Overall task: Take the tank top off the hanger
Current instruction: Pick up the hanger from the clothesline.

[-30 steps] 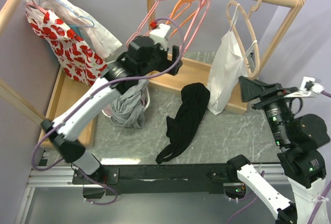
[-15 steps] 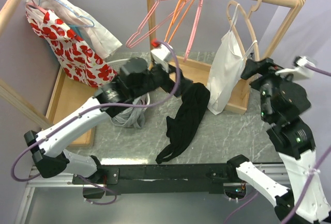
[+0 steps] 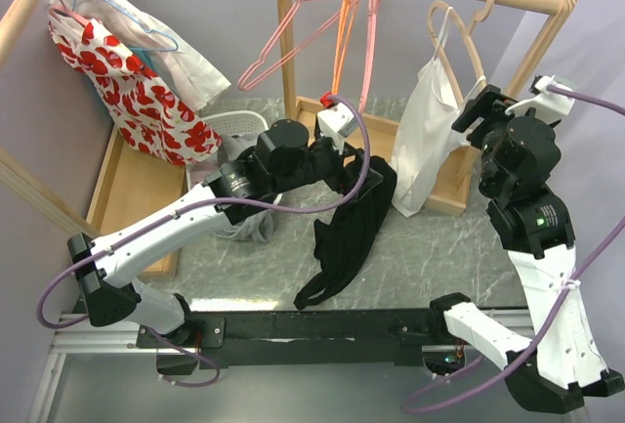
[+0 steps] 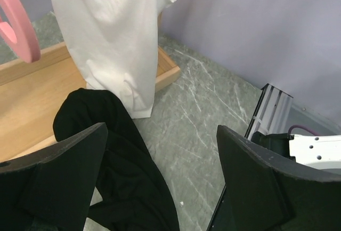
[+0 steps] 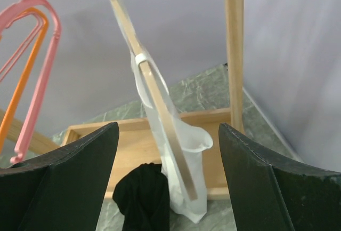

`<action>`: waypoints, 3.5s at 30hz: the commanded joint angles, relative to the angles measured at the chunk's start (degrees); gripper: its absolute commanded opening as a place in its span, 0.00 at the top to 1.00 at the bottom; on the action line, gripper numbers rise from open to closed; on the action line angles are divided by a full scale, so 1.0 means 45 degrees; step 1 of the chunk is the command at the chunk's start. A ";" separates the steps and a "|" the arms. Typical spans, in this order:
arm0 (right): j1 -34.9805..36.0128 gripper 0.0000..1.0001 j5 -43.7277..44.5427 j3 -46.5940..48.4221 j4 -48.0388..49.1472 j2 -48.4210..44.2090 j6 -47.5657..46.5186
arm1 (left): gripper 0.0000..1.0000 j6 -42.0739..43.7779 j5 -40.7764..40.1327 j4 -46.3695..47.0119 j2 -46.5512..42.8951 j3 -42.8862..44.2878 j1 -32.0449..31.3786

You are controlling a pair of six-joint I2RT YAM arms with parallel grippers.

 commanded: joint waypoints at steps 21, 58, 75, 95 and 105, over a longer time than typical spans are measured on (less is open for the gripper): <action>-0.2370 0.60 -0.4533 0.1935 -0.0428 0.2306 -0.0470 | 0.11 0.0314 0.0197 0.0323 0.0587 0.0364 -0.0090; -0.2370 1.00 -0.7030 0.2602 -0.0819 0.1058 0.0076 | 0.09 -0.0037 -0.1287 0.0322 0.0509 0.0287 -0.0090; -0.2389 1.00 -0.9314 0.0726 -0.3924 -0.1892 0.0583 | 0.01 -0.0252 -0.2693 0.0225 0.0197 0.0267 -0.0071; -0.2390 1.00 -1.3809 0.0178 -0.7614 -0.4256 0.0116 | 0.01 -0.0858 -0.3845 0.0849 -0.0428 -0.0689 -0.0071; -0.2390 1.00 -1.4785 0.0803 -0.8340 -0.4647 -0.0100 | 0.08 -0.1053 -0.4002 0.0713 -0.0057 -0.1041 -0.0071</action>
